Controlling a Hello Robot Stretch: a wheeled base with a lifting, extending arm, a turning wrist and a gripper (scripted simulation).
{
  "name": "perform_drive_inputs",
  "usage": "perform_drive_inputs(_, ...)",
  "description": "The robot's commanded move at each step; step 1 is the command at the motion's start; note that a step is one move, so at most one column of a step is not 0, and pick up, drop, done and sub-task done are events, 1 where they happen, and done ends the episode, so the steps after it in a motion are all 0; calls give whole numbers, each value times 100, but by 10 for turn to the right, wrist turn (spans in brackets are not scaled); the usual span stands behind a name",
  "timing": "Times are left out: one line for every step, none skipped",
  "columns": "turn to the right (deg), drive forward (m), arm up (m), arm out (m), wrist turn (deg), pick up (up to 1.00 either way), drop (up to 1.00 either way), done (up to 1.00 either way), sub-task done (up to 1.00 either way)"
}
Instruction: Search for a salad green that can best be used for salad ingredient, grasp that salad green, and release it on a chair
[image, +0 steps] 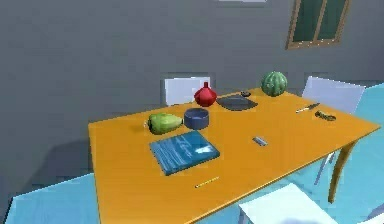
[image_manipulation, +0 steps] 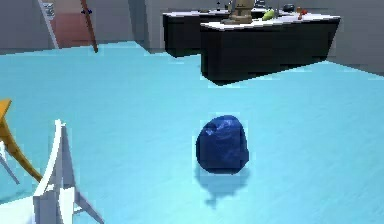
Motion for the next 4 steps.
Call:
perform_drive_inputs(240,0,0,0,0,0,0,0,0)
perform_drive_inputs(0,25,0,0,0,0,0,0,0)
perform_drive_inputs(-450,0,0,0,0,0,0,0,0)
perform_drive_inputs(-450,0,0,0,0,0,0,0,0)
